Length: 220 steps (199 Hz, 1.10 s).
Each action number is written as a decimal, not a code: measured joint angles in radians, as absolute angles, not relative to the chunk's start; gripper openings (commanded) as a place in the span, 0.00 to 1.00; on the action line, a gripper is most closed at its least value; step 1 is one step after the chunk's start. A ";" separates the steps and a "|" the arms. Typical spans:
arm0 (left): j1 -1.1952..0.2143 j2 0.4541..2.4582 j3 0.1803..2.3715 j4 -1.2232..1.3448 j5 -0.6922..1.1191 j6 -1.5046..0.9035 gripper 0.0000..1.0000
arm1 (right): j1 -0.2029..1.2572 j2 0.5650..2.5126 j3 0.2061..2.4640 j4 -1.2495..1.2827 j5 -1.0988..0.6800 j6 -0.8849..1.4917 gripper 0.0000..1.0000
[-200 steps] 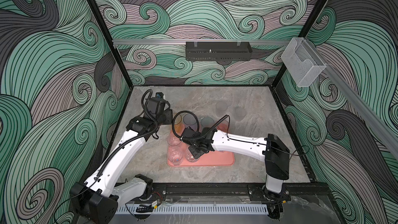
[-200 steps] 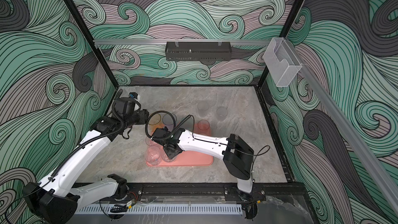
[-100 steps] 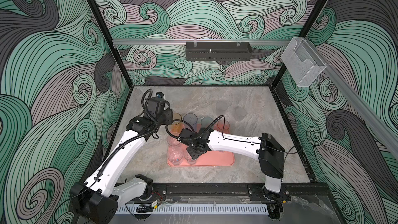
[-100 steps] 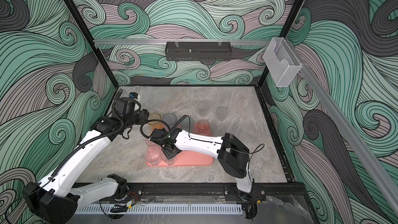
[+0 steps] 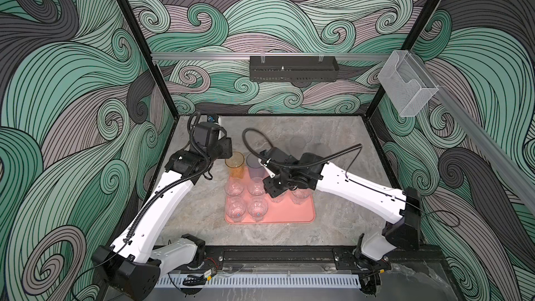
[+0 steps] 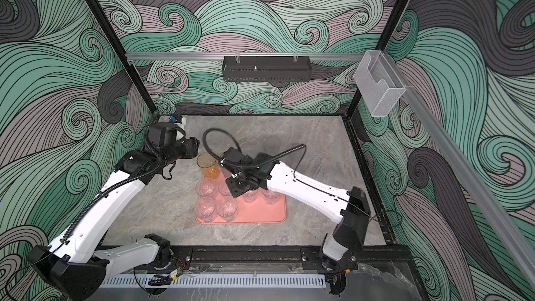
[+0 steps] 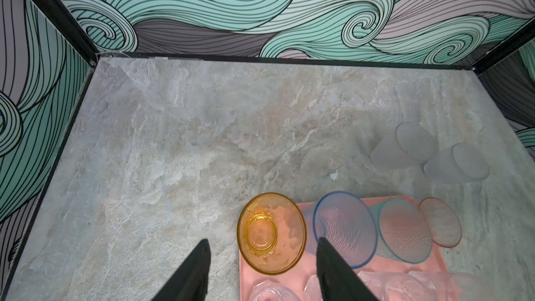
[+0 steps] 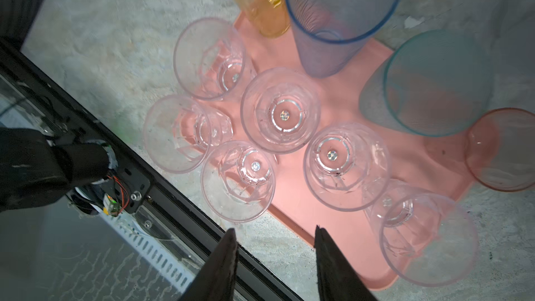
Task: Place the glasses into the tray
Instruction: Place the glass on the tray, then pick up the glass from the top-center of the table.
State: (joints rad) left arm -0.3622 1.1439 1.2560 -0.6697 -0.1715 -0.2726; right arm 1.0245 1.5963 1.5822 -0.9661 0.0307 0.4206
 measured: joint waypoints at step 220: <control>-0.546 1.375 1.133 -0.347 0.010 -0.076 0.70 | 0.342 1.738 1.565 -0.738 -0.028 0.486 0.56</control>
State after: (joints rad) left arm -0.5457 1.3750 1.1328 -0.3470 0.0105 -0.0761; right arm 0.3424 1.7382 1.5654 -0.7380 -0.0280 0.4858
